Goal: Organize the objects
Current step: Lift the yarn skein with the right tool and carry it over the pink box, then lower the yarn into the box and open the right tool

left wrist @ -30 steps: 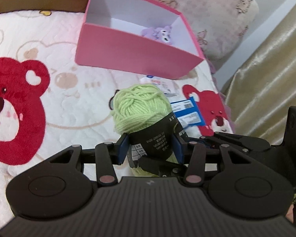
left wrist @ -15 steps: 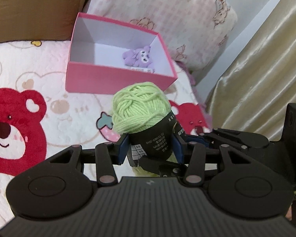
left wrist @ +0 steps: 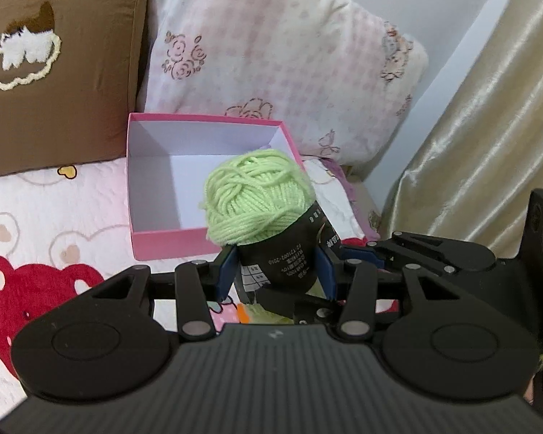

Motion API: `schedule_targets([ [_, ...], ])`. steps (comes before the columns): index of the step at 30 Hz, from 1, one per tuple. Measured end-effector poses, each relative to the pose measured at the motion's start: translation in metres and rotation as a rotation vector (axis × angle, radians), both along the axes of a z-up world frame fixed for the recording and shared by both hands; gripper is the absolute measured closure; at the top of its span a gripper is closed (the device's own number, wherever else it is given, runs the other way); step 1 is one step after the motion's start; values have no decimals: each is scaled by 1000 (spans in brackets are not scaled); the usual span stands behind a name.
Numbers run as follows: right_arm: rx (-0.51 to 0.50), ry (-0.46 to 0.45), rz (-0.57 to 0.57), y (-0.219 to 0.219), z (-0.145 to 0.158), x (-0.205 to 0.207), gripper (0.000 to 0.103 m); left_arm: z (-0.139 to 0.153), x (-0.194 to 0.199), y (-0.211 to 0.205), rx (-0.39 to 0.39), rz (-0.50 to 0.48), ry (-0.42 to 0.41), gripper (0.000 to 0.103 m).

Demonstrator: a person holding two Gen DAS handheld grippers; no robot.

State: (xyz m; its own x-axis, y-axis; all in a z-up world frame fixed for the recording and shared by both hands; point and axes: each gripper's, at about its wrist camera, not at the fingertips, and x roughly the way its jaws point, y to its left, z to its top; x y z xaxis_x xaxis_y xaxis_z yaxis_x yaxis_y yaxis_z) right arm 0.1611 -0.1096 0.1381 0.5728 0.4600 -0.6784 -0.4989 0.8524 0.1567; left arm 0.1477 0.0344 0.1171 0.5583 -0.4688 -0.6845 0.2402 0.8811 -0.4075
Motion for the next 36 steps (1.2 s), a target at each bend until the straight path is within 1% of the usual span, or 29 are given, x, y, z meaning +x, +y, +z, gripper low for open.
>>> schedule_targets([
  [5, -11, 4, -6, 7, -8, 41, 42, -8, 47, 4, 11, 2, 44, 58],
  [11, 30, 53, -26, 10, -33, 91, 42, -30, 97, -2, 73, 15, 72, 58],
  [13, 46, 91, -36, 10, -45, 111, 42, -41, 117, -6, 94, 18, 90, 58],
  [16, 106, 143, -68, 4, -62, 140, 42, -56, 146, -7, 108, 21, 101, 58],
  [17, 130, 165, -75, 2, -70, 149, 42, -62, 155, -8, 108, 30, 114, 58],
  [18, 145, 186, -81, 1, -77, 158, 42, -69, 164, -10, 129, 21, 124, 58],
  [20, 162, 211, -104, 1, -91, 172, 42, -83, 182, -12, 137, 22, 146, 58],
  [23, 135, 229, -117, 3, -110, 189, 42, -107, 206, -13, 129, 26, 194, 58],
  [25, 119, 239, -123, 5, -121, 200, 42, -120, 217, -13, 123, 30, 210, 58],
  [28, 130, 278, -145, 5, -135, 216, 42, -135, 230, -16, 144, 35, 220, 58],
  [34, 76, 310, -147, 19, -155, 237, 42, -158, 247, -16, 168, 45, 234, 59],
  [35, 68, 315, -145, 21, -158, 239, 41, -161, 249, -15, 167, 49, 237, 60],
  [36, 60, 321, -141, 23, -160, 241, 38, -165, 250, -14, 166, 53, 242, 60],
])
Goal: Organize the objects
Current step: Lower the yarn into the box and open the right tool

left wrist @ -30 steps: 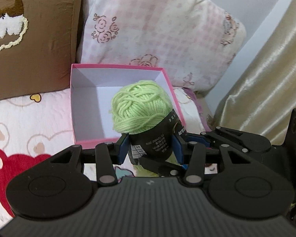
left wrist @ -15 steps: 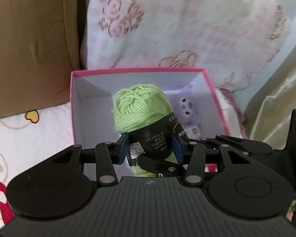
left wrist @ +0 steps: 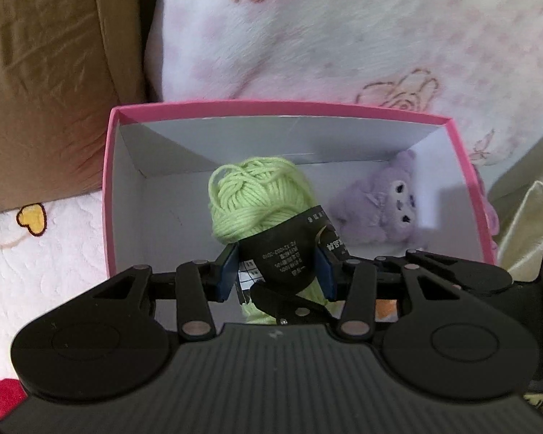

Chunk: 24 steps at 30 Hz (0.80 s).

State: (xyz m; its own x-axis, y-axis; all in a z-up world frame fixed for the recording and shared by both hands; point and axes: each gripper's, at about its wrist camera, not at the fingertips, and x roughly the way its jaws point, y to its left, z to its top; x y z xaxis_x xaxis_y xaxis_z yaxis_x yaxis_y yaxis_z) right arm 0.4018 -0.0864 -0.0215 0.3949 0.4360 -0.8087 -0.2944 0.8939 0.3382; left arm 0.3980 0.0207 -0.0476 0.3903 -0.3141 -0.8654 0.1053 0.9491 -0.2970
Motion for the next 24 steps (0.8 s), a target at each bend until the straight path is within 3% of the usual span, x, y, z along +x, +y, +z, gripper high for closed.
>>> schedule_targets([
  [3, -2, 34, 50, 3, -6, 2, 33, -8, 4, 3, 15, 9, 4, 61],
  [6, -17, -6, 84, 2, -3, -7, 34, -11, 7, 5, 15, 11, 3, 61],
  [9, -46, -64, 125, 4, 1, -14, 53, -10, 7, 0, 56, 18, -24, 62],
  [14, -120, -120, 131, 13, 3, -14, 64, -10, 9, -7, 89, 45, -48, 62],
  [19, -134, -170, 131, 8, 2, -22, 62, -6, 8, -1, 44, 81, -36, 61],
  [24, -86, -220, 165, -2, 17, -45, 59, 21, -13, 8, 29, 52, -70, 59],
])
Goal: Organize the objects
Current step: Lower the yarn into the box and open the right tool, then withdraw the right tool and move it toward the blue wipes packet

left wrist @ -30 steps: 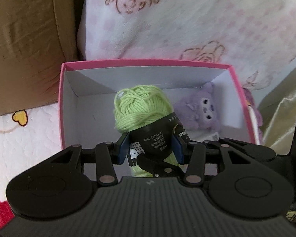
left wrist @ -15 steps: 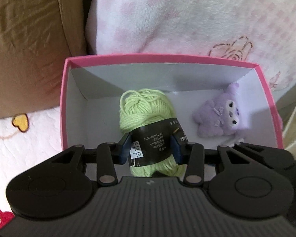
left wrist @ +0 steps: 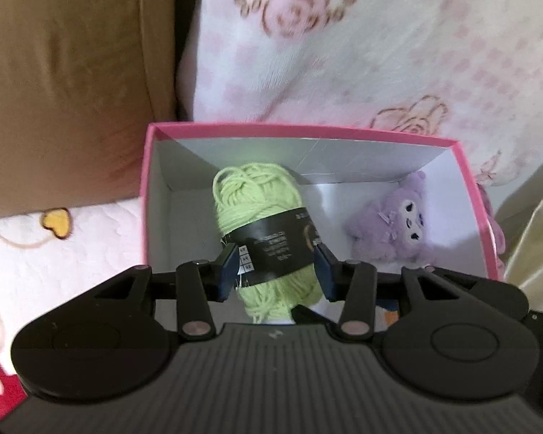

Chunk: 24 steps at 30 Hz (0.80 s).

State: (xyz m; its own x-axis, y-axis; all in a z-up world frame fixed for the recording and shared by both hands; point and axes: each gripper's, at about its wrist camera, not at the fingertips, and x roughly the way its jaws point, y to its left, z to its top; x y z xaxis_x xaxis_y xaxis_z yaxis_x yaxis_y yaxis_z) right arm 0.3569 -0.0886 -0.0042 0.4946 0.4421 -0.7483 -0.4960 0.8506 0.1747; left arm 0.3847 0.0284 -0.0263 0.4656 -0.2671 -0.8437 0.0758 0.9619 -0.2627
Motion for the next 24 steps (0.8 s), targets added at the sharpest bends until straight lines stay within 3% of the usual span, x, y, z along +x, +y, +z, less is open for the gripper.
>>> schedule_targets([
  [8, 42, -32, 2, -15, 34, -41, 57, 38, -41, -8, 93, -58, -27, 59],
  [11, 45, -50, -6, -25, 52, -54, 56, 52, -62, -2, 100, -68, -29, 54],
  [16, 17, -83, -32, -32, 75, -76, 45, 77, -95, 0, 105, -102, -46, 50],
  [24, 21, -149, -15, -47, 117, -129, 39, 120, -149, 10, 113, -132, -55, 46],
])
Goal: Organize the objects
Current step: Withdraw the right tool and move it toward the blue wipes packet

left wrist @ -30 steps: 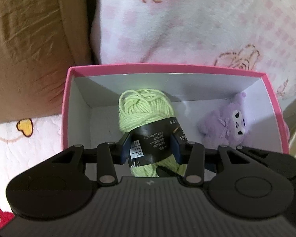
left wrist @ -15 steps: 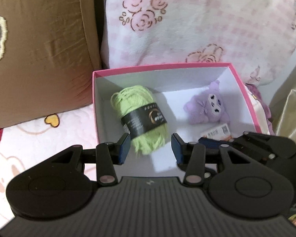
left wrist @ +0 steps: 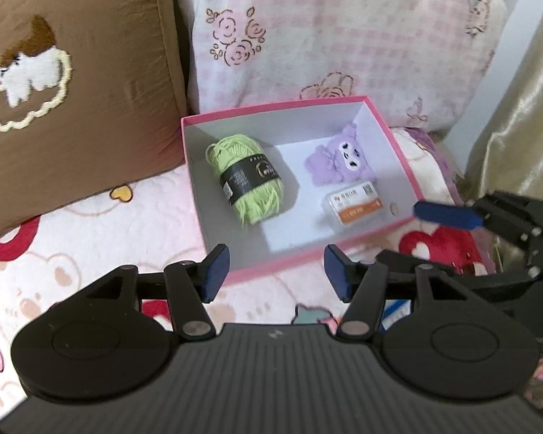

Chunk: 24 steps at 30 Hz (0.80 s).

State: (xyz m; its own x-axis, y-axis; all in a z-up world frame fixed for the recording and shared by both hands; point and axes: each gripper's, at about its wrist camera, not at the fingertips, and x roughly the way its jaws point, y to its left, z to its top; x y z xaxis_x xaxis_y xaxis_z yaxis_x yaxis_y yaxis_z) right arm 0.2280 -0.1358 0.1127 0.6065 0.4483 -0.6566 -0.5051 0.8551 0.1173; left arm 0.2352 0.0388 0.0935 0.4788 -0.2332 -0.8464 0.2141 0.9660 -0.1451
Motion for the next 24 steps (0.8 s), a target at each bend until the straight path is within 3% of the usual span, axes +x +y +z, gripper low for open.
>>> schedule_targets([
  [5, 5, 7, 24, 1, 21, -30, 34, 18, -33, -5, 29, -59, -60, 40],
  [12, -5, 1, 55, 9, 32, -68, 34, 27, -74, -5, 31, -61, -57, 36],
  [21, -77, 23, 89, -6, 31, -116, 30, 37, -132, -1, -50, -104, -69, 36],
  [24, -80, 15, 89, -17, 31, -130, 22, 35, -149, -2, -56, -107, -75, 35],
])
